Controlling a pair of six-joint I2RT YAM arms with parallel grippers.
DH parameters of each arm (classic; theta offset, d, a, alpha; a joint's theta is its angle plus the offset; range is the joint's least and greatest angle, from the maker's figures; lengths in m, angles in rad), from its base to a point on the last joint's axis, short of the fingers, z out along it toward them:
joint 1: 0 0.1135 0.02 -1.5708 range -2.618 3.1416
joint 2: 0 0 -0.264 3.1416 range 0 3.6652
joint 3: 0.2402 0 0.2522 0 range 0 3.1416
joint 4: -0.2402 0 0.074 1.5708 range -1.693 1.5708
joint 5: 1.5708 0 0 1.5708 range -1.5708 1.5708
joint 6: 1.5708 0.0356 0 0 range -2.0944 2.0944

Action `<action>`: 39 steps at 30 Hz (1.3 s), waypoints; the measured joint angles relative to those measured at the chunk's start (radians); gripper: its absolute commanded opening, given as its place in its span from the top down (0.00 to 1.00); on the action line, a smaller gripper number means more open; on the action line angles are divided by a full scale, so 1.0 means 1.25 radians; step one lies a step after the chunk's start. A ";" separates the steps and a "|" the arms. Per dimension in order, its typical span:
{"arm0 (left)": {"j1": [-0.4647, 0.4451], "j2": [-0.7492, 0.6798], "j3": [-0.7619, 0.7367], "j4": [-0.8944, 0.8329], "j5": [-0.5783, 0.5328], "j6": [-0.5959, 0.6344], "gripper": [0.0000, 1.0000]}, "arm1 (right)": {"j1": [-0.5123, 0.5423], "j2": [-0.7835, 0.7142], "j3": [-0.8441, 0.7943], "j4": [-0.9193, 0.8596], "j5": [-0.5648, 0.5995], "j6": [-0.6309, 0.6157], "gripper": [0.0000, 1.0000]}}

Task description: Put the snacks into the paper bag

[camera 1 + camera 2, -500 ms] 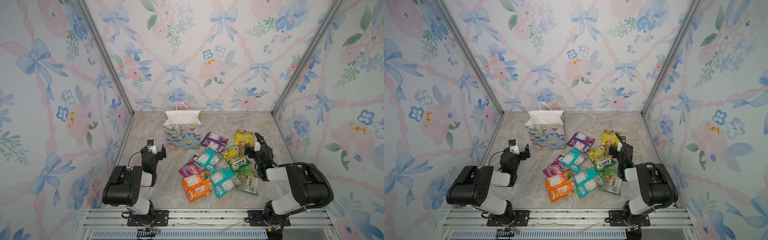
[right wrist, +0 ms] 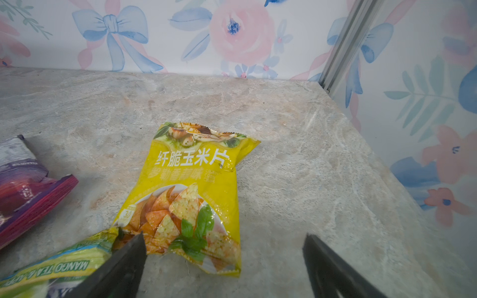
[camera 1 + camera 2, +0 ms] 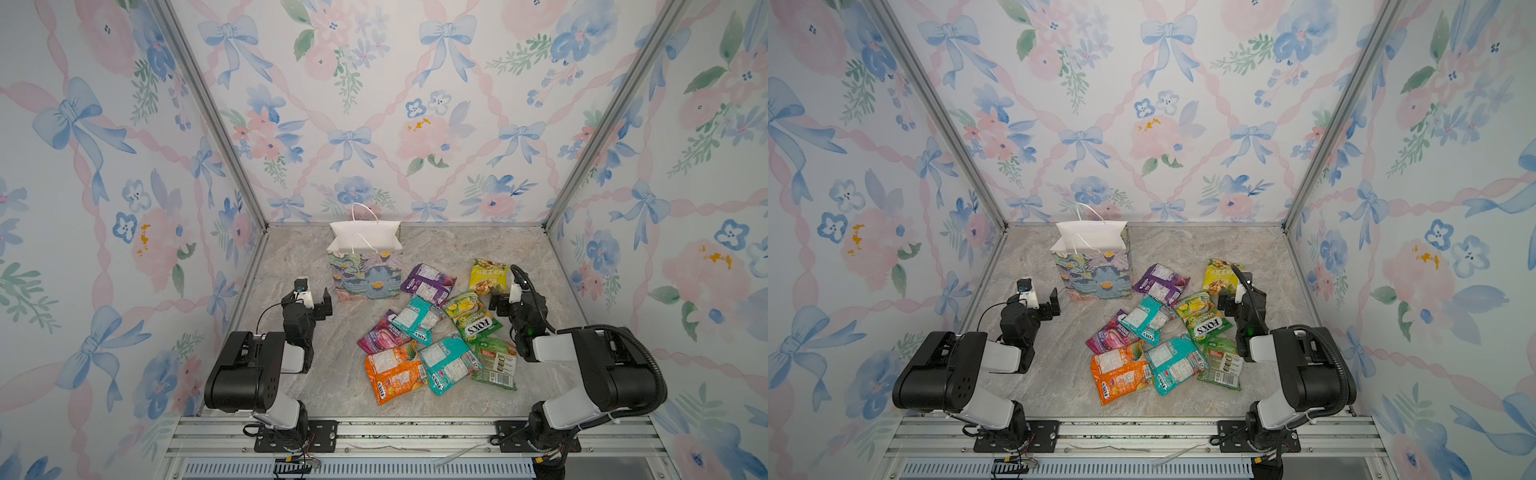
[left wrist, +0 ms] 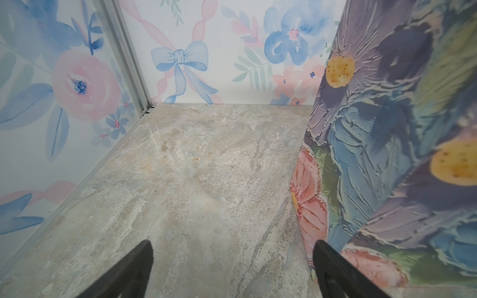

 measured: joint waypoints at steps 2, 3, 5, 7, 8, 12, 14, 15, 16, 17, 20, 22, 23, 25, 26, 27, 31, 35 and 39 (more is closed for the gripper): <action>0.000 0.000 0.000 0.000 0.000 0.000 0.02 | 0.000 0.000 0.001 -0.002 -0.001 0.000 0.04; 0.000 0.000 0.000 0.000 0.000 0.000 0.02 | 0.000 0.000 0.001 -0.002 -0.003 0.000 0.04; 0.000 0.000 0.000 0.000 0.000 0.000 0.02 | -0.001 0.000 0.001 -0.002 -0.006 0.003 0.04; 0.000 0.000 0.000 0.000 0.000 0.000 0.02 | -0.003 0.000 0.001 -0.002 -0.010 0.005 0.03; 0.000 0.000 0.000 0.000 0.000 0.000 0.02 | -0.005 0.000 0.001 -0.002 -0.012 0.006 0.04; 0.000 0.000 0.000 0.000 0.000 0.000 0.02 | -0.006 0.000 0.001 -0.002 -0.012 0.008 0.03; 0.000 0.000 0.001 0.000 0.000 0.000 0.02 | -0.006 0.000 0.001 -0.002 -0.012 0.009 0.03; 0.000 0.000 0.001 0.000 0.000 0.000 0.02 | -0.006 0.000 0.001 -0.002 -0.012 0.009 0.04; 0.000 0.000 0.001 0.000 0.000 0.000 0.02 | -0.006 0.000 0.001 -0.002 -0.012 0.009 0.04; 0.000 0.000 0.001 0.000 0.000 0.000 0.02 | -0.006 0.000 0.001 -0.002 -0.012 0.009 0.03; 0.000 0.000 0.001 0.000 0.000 0.000 0.02 | -0.006 0.000 0.001 -0.002 -0.012 0.009 0.03; 0.000 0.000 0.001 0.000 0.000 0.000 0.02 | -0.006 0.000 0.001 -0.002 -0.012 0.009 0.03; 0.000 0.000 0.001 0.000 0.000 0.000 0.02 | -0.006 0.000 0.001 -0.002 -0.012 0.009 0.03; 0.000 0.000 0.001 0.000 0.000 0.000 0.02 | -0.006 0.000 0.001 -0.002 -0.012 0.009 0.04; -0.001 0.000 0.001 -0.001 0.000 0.001 0.02 | -0.005 -0.001 0.001 -0.002 -0.012 0.009 0.03; -0.004 -0.006 0.001 -0.006 -0.002 0.004 0.02 | -0.005 -0.006 0.001 -0.009 -0.010 0.009 0.03; -0.035 -0.122 0.005 -0.115 -0.057 -0.004 0.02 | 0.014 -0.116 0.038 -0.181 0.044 0.016 0.04; -0.041 -0.294 0.059 -0.284 -0.146 -0.066 0.02 | 0.086 -0.264 0.192 -0.392 0.192 0.044 0.03; -0.041 -0.450 0.085 -0.366 -0.175 -0.186 0.02 | 0.063 -0.379 0.281 -0.469 0.196 0.169 0.03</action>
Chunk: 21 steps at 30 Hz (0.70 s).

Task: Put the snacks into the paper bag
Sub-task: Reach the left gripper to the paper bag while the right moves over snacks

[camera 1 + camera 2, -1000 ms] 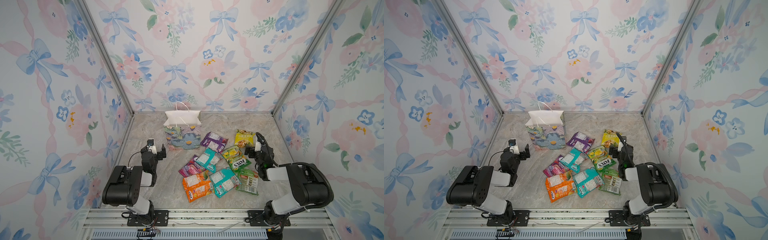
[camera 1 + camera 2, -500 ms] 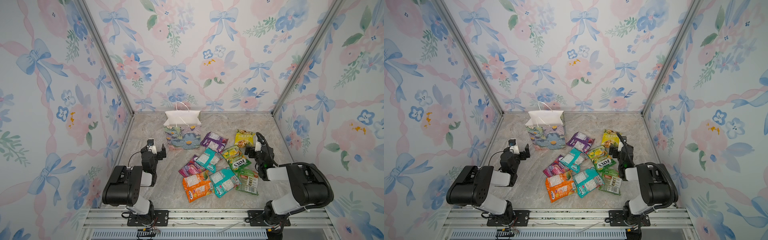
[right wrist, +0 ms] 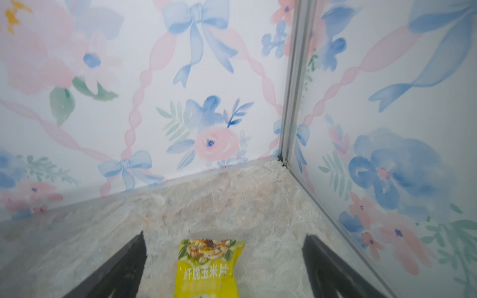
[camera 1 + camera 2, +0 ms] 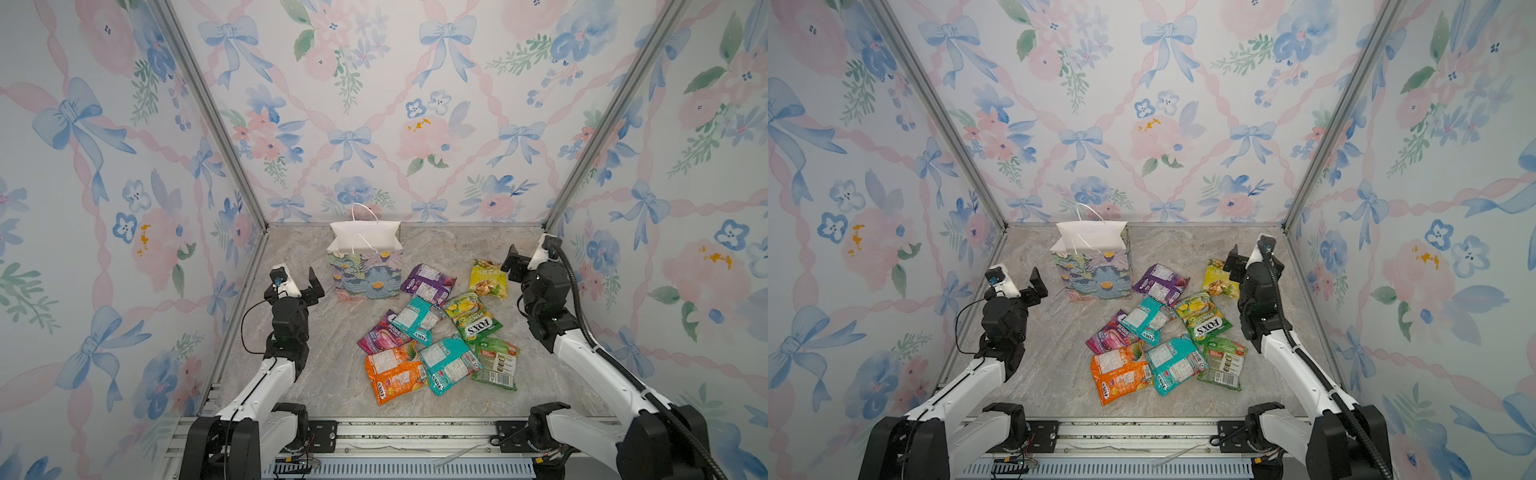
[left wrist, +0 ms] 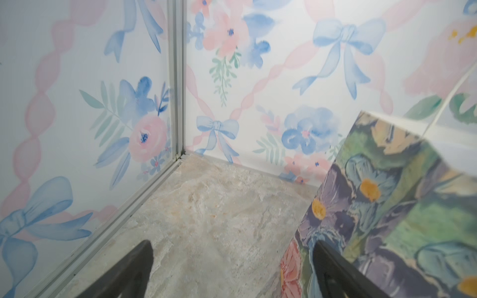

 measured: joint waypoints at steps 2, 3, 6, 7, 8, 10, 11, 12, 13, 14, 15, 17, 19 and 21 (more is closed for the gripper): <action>0.003 -0.060 0.015 -0.043 0.006 -0.051 0.02 | -0.069 -0.028 0.001 -0.018 -0.059 0.063 0.03; 0.005 -0.081 0.028 -0.070 0.013 -0.063 0.02 | -0.089 -0.030 0.001 -0.031 -0.069 0.086 0.04; 0.028 -0.117 0.120 -0.211 0.030 -0.086 0.04 | -0.084 -0.004 0.038 -0.150 -0.078 0.125 0.03; 0.042 -0.118 0.161 -0.262 0.041 -0.091 0.07 | -0.067 0.012 0.064 -0.201 -0.073 0.131 0.03; 0.057 -0.116 0.210 -0.317 0.055 -0.096 0.08 | -0.044 0.029 0.097 -0.256 -0.066 0.134 0.03; 0.083 -0.101 0.303 -0.417 0.089 -0.095 0.10 | -0.003 0.055 0.160 -0.344 -0.047 0.134 0.03; 0.093 -0.087 0.356 -0.467 0.111 -0.092 0.11 | 0.016 0.066 0.189 -0.381 -0.039 0.133 0.03; 0.099 -0.070 0.404 -0.511 0.133 -0.087 0.11 | 0.035 0.075 0.214 -0.410 -0.033 0.132 0.03; 0.103 -0.048 0.457 -0.558 0.164 -0.077 0.12 | 0.055 0.085 0.237 -0.439 -0.028 0.130 0.03; 0.105 -0.027 0.503 -0.597 0.197 -0.066 0.12 | 0.071 0.093 0.254 -0.465 -0.026 0.127 0.03; 0.105 -0.009 0.538 -0.627 0.226 -0.056 0.12 | 0.087 0.103 0.269 -0.489 -0.025 0.121 0.03; 0.105 0.034 0.606 -0.692 0.293 -0.036 0.17 | 0.115 0.132 0.295 -0.535 -0.027 0.113 0.03; 0.105 0.081 0.670 -0.756 0.360 -0.015 0.21 | 0.138 0.167 0.320 -0.579 -0.030 0.104 0.03; 0.105 0.134 0.731 -0.814 0.413 0.005 0.24 | 0.159 0.198 0.339 -0.612 -0.033 0.095 0.03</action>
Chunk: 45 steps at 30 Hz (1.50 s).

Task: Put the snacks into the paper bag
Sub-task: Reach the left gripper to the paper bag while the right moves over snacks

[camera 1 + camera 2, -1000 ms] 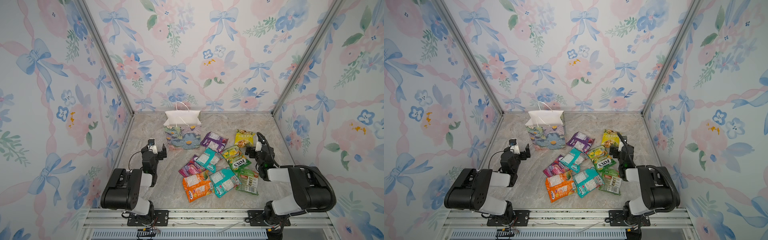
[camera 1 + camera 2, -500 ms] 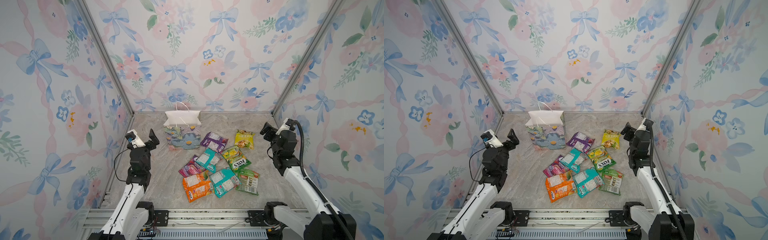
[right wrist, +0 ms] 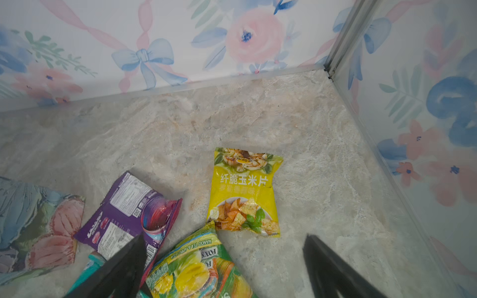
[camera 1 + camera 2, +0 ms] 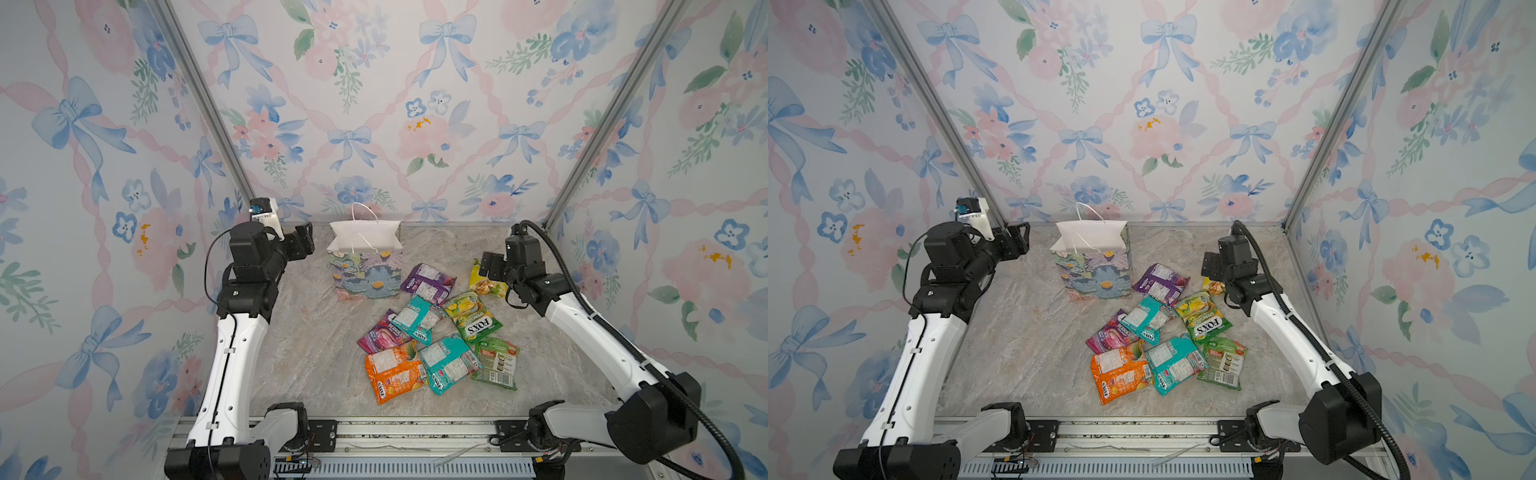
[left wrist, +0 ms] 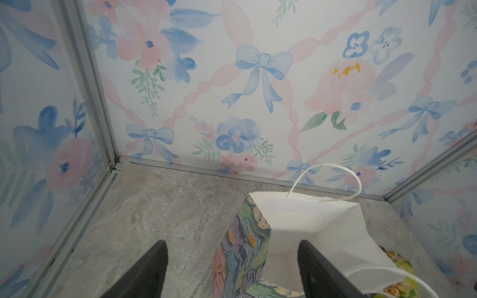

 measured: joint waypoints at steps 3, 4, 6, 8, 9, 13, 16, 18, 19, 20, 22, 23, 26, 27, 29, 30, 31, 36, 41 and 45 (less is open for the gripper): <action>0.000 0.078 0.078 -0.072 0.056 0.031 0.33 | 0.034 0.032 0.016 -0.035 -0.006 -0.016 0.03; 0.000 0.104 0.103 -0.097 0.070 0.041 0.35 | 0.045 0.041 0.022 -0.043 -0.010 -0.020 0.03; 0.000 0.153 0.145 -0.135 0.091 0.054 0.37 | 0.060 0.058 0.036 -0.058 -0.020 -0.028 0.03; -0.001 0.198 0.175 -0.167 0.110 0.065 0.39 | 0.071 0.075 0.050 -0.069 -0.026 -0.035 0.03; -0.002 0.212 0.183 -0.178 0.115 0.068 0.41 | 0.074 0.079 0.052 -0.072 -0.028 -0.037 0.03; -0.032 0.271 0.225 -0.232 0.111 0.092 0.53 | 0.078 0.081 0.054 -0.083 -0.037 -0.044 0.03; -0.071 0.297 0.243 -0.257 0.097 0.103 0.54 | 0.078 0.081 0.054 -0.089 -0.047 -0.049 0.03; -0.090 0.301 0.244 -0.269 0.091 0.109 0.53 | 0.079 0.081 0.054 -0.095 -0.050 -0.053 0.03; -0.095 0.301 0.244 -0.275 0.088 0.110 0.53 | 0.079 0.081 0.053 -0.096 -0.052 -0.055 0.03; -0.097 0.301 0.245 -0.278 0.085 0.111 0.53 | 0.079 0.081 0.053 -0.096 -0.052 -0.055 0.03; -0.097 0.302 0.252 -0.287 0.079 0.112 0.53 | 0.079 0.081 0.052 -0.096 -0.053 -0.055 0.03; -0.097 0.305 0.255 -0.287 0.075 0.112 0.54 | 0.079 0.081 0.052 -0.096 -0.055 -0.055 0.03; -0.100 0.326 0.278 -0.294 0.051 0.115 0.54 | 0.079 0.081 0.049 -0.097 -0.061 -0.055 0.03; -0.102 0.334 0.284 -0.296 0.043 0.115 0.54 | 0.080 0.081 0.049 -0.097 -0.062 -0.055 0.03; -0.108 0.350 0.292 -0.302 0.034 0.115 0.54 | 0.079 0.081 0.049 -0.097 -0.064 -0.055 0.03; -0.112 0.357 0.294 -0.304 0.029 0.116 0.54 | 0.080 0.081 0.046 -0.096 -0.064 -0.055 0.04; -0.115 0.363 0.296 -0.305 0.027 0.117 0.55 | 0.080 0.081 0.044 -0.095 -0.064 -0.055 0.03; -0.129 0.374 0.301 -0.310 0.006 0.118 0.66 | 0.080 0.081 0.035 -0.095 -0.067 -0.056 0.03; -0.132 0.374 0.304 -0.311 -0.009 0.122 0.83 | 0.080 0.080 0.027 -0.094 -0.069 -0.056 0.03; -0.132 0.374 0.304 -0.318 -0.027 0.120 1.00 | 0.082 0.080 0.018 -0.094 -0.072 -0.056 0.03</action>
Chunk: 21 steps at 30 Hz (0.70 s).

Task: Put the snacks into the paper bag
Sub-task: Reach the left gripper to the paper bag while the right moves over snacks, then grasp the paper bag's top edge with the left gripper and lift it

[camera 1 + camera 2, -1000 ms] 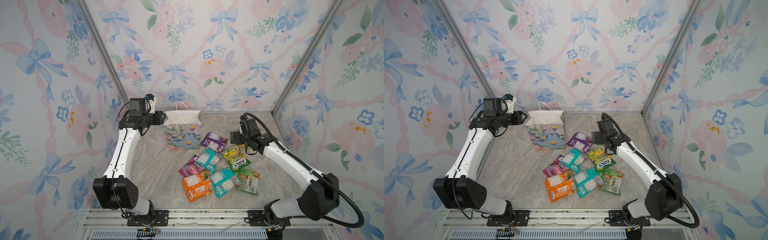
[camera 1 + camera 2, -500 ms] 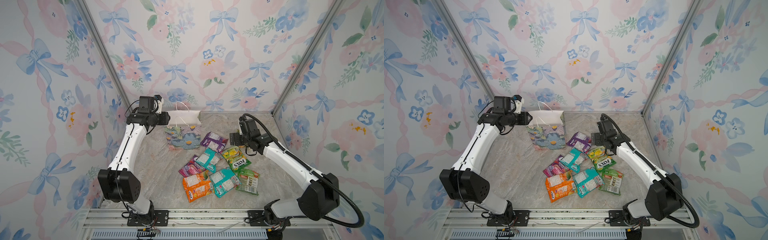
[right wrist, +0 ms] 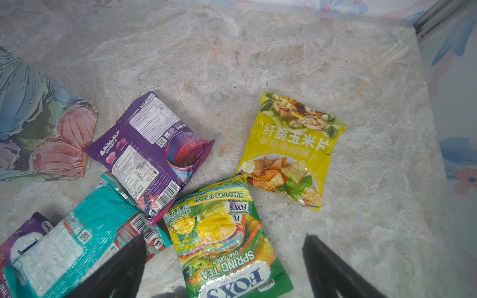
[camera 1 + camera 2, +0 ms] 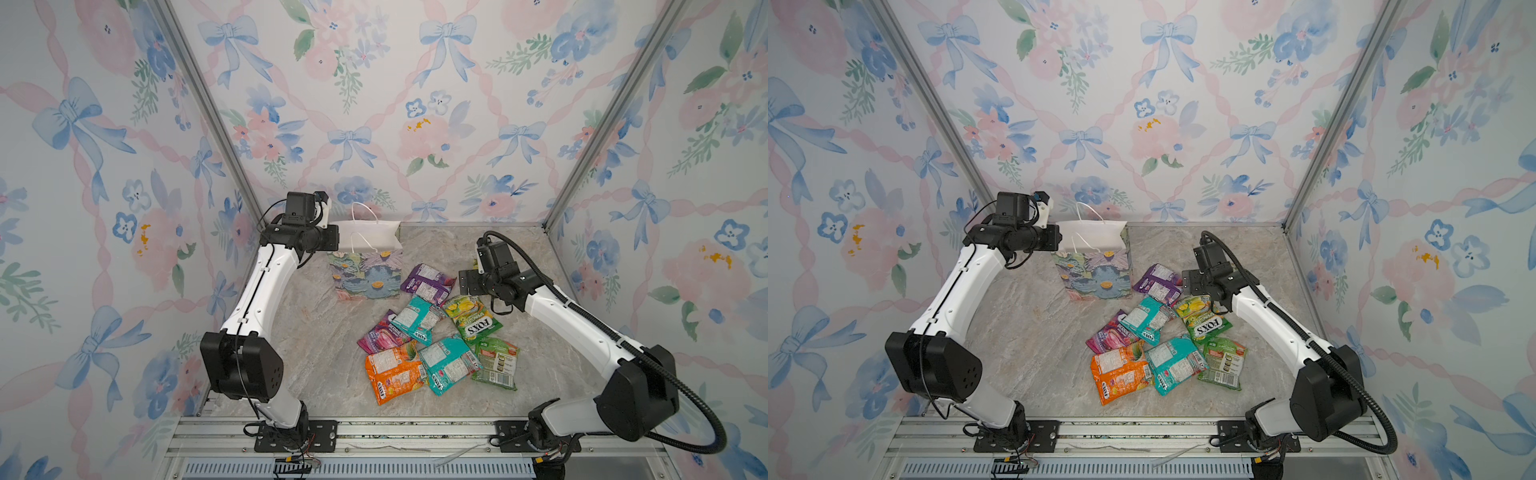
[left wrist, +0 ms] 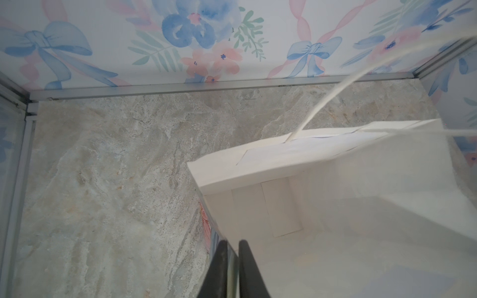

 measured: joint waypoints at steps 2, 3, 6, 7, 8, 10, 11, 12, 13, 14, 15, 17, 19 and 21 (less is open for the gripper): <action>0.000 -0.001 0.000 -0.001 -0.008 -0.001 1.00 | 0.001 0.000 -0.004 0.003 -0.004 -0.002 0.04; 0.000 -0.003 -0.001 -0.003 -0.013 -0.002 1.00 | 0.001 0.000 -0.005 0.004 -0.007 -0.002 0.03; -0.001 -0.020 -0.014 -0.009 -0.036 -0.009 1.00 | 0.001 0.000 -0.005 0.008 -0.013 -0.005 0.03; -0.001 -0.031 -0.024 -0.012 -0.043 -0.013 1.00 | 0.001 0.000 -0.005 0.010 -0.014 -0.006 0.03; -0.001 -0.042 -0.034 -0.014 -0.047 -0.016 1.00 | 0.001 0.000 -0.005 0.012 -0.018 -0.009 0.03; -0.001 -0.076 -0.066 -0.020 -0.054 -0.027 1.00 | 0.001 0.005 -0.005 0.013 -0.028 -0.013 0.03; -0.001 -0.095 -0.083 -0.023 -0.058 -0.034 1.00 | 0.001 0.009 -0.005 0.016 -0.032 -0.015 0.03; -0.001 -0.117 -0.103 -0.026 -0.063 -0.042 1.00 | 0.001 0.017 -0.005 0.019 -0.038 -0.016 0.03; -0.001 -0.140 -0.121 -0.030 -0.065 -0.050 1.00 | 0.001 0.026 -0.003 0.022 -0.045 -0.020 0.03; -0.001 -0.166 -0.143 -0.033 -0.068 -0.061 1.00 | 0.001 0.036 -0.002 0.024 -0.053 -0.023 0.03; -0.001 -0.186 -0.157 -0.036 -0.068 -0.069 1.00 | 0.001 0.044 -0.001 0.026 -0.059 -0.026 0.03; -0.001 -0.241 -0.200 -0.037 -0.066 -0.091 0.88 | 0.001 0.062 0.003 0.030 -0.077 -0.030 0.03; -0.001 -0.298 -0.244 -0.038 -0.064 -0.110 0.64 | 0.001 0.074 0.010 0.031 -0.096 -0.031 0.03; -0.002 -0.355 -0.281 -0.045 -0.068 -0.129 0.49 | 0.001 0.084 0.020 0.040 -0.121 -0.032 0.04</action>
